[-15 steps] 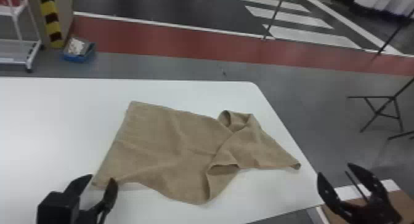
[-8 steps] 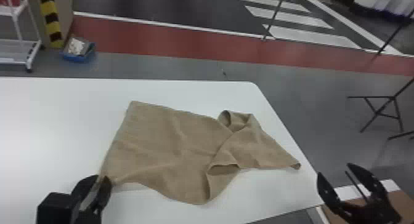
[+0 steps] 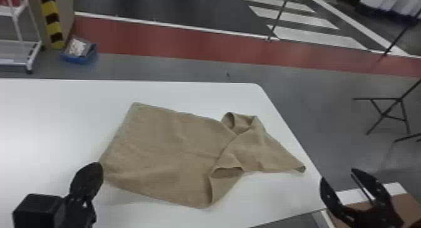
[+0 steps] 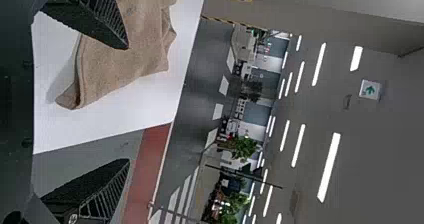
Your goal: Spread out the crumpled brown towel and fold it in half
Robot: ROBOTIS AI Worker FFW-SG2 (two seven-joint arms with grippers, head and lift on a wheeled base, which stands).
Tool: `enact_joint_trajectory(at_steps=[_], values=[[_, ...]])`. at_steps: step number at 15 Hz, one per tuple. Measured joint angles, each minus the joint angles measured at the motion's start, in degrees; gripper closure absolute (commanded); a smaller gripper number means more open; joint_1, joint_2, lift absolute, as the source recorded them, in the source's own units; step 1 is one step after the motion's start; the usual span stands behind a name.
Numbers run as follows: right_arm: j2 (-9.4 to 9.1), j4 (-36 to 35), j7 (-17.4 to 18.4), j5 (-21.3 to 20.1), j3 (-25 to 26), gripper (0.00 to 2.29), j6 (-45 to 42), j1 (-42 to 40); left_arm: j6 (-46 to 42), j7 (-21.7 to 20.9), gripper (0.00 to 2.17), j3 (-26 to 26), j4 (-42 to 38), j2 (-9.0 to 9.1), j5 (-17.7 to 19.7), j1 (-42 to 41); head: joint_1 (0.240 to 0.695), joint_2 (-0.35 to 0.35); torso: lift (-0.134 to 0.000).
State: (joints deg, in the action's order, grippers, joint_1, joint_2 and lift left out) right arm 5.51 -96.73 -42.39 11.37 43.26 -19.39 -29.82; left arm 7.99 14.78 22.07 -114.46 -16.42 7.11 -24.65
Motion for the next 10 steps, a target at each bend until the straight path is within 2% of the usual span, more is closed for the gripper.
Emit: enact_joint_trajectory(at_steps=[3,6,10], values=[[1.11,3.57,1.9,-5.77,-1.04,0.16,0.19,3.52,-0.43,0.02,1.45,-0.87,-2.47,-0.38,0.04,-1.35,0.695,-0.35,-0.125],[2.37,4.65,5.31,-11.19,-3.6,0.19,2.29,5.71,-0.46,0.17,1.45,-1.28,-3.72,-0.77,0.02,-2.03,0.695,-0.35,-0.125],[3.84,7.68,5.39,-16.09,-5.44,0.21,7.03,9.35,-0.47,0.42,1.45,-1.71,-4.43,-0.98,0.08,-2.65,0.695,-0.35,-0.125]])
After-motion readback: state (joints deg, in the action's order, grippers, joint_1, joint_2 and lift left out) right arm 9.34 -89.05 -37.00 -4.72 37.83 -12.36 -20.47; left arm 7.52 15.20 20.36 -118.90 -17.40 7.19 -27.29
